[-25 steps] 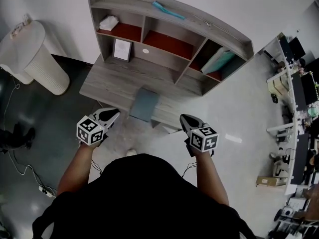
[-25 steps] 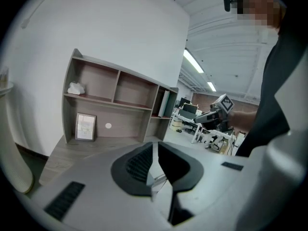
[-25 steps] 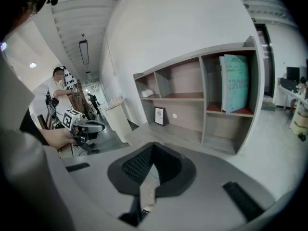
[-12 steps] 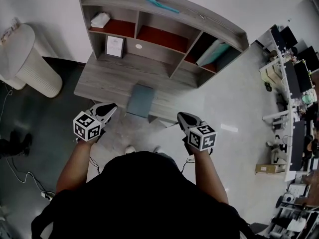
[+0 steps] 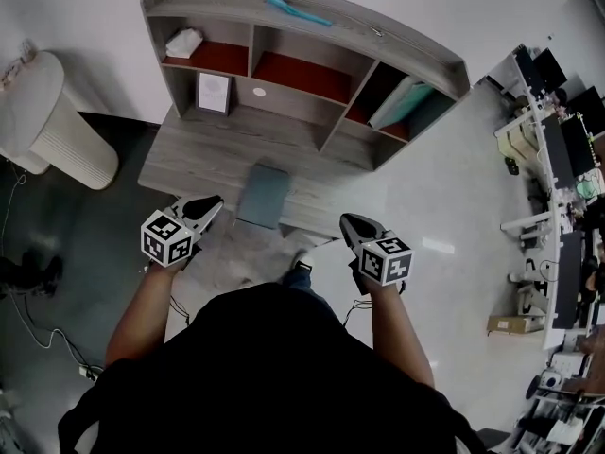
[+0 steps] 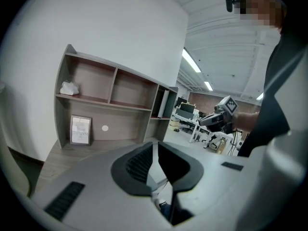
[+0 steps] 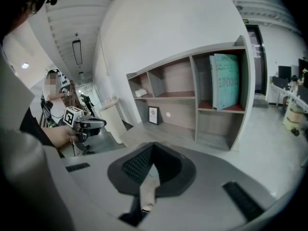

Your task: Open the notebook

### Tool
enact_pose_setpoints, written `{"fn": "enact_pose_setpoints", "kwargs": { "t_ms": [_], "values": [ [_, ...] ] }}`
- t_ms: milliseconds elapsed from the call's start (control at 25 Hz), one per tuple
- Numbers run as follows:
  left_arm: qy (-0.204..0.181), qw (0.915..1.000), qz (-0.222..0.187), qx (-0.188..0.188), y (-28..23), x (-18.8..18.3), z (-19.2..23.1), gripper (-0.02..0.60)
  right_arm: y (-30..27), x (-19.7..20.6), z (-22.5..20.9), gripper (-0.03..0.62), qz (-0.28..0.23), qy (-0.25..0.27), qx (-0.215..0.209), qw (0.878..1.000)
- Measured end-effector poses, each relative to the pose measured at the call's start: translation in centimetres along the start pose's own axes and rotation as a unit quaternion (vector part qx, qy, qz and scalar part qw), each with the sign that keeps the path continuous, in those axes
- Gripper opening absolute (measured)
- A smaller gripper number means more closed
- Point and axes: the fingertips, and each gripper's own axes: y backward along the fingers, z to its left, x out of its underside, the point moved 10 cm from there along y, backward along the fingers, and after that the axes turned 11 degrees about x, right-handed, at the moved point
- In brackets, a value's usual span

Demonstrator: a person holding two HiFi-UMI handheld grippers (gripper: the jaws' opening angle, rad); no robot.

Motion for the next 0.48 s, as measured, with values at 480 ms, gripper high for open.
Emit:
{"fn": "enact_pose_setpoints", "kwargs": {
  "t_ms": [480],
  "values": [
    [0.014,0.9995,0.025,-0.009,-4.4,-0.5,1.5,0.041,-3.2,-0.8,-4.3,0.002,0.018,-0.004,-0.015,1.000]
  ]
}}
